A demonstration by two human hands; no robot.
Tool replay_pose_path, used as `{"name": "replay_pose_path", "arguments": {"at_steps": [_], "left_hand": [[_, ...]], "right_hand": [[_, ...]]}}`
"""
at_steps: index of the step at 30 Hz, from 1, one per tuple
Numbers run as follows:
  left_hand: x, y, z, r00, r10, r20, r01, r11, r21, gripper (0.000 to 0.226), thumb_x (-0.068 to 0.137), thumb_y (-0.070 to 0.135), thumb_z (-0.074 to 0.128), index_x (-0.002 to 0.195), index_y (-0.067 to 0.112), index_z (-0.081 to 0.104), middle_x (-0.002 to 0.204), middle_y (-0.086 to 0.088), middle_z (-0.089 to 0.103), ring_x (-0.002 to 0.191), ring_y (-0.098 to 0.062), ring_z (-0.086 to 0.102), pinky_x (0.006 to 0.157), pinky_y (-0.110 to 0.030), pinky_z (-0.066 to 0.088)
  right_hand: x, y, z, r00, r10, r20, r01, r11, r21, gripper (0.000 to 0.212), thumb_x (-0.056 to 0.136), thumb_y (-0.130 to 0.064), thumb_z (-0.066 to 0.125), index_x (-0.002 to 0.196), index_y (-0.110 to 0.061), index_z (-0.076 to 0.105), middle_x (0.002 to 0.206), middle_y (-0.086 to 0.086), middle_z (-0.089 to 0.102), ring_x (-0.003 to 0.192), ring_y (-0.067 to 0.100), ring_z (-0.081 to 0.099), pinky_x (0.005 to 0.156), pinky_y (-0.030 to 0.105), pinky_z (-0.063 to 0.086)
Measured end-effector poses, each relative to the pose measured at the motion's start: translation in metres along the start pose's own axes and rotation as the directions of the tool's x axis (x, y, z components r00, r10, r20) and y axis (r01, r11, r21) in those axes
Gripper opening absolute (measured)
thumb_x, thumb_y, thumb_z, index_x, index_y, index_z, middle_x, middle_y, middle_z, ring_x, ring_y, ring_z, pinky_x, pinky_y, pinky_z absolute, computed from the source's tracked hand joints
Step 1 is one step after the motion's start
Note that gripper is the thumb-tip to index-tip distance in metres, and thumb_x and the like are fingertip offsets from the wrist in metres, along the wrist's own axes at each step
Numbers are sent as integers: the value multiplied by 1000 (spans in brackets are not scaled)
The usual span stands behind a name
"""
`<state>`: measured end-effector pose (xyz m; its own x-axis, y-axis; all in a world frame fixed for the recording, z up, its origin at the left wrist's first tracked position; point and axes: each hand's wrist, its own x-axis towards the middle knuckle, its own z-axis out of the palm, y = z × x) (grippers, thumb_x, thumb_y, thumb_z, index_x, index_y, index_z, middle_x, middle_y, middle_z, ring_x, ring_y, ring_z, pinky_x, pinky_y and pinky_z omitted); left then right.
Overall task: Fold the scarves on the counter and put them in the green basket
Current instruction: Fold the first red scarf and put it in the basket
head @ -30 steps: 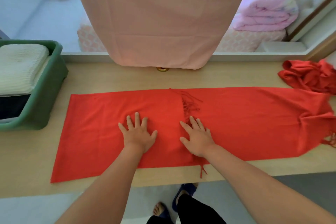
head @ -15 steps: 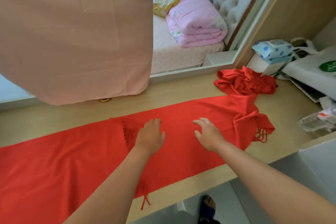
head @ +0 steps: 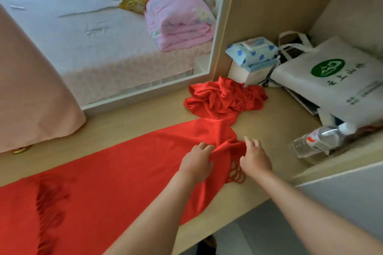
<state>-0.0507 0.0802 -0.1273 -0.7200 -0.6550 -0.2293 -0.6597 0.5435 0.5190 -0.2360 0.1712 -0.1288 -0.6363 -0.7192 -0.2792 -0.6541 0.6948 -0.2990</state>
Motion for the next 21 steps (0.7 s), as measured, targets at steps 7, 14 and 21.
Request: {"name": "replay_pose_path", "arguments": {"at_steps": [7, 14, 21], "left_hand": [[33, 20, 25, 995, -93, 23, 91, 992, 84, 47, 85, 21, 55, 130, 33, 54, 116, 2, 63, 109, -25, 59, 86, -34, 46], [32, 12, 0, 991, -131, 33, 134, 984, -114, 67, 76, 28, 66, 138, 28, 41, 127, 1, 54, 114, -23, 57, 91, -36, 49], [3, 12, -46, 938, -227, -262, 159, 954, -255, 44, 85, 23, 66, 127, 36, 56, 106, 10, 67, 96, -13, 63, 78, -28, 48]], "right_hand": [[38, 35, 9, 987, 19, 157, -21, 1000, 15, 46, 93, -27, 58, 138, -20, 52, 135, 8, 59, 121, 30, 57, 95, 35, 47], [42, -10, -3, 998, -47, 52, 15, 864, 503, 2, 89, -24, 59, 89, -25, 60, 94, -1, 65, 89, 22, 59, 74, 27, 39], [13, -82, -19, 932, -362, 18, 273, 733, 623, 13, 86, -20, 70, 85, -28, 61, 85, -10, 65, 75, -1, 57, 69, 13, 41]]}}
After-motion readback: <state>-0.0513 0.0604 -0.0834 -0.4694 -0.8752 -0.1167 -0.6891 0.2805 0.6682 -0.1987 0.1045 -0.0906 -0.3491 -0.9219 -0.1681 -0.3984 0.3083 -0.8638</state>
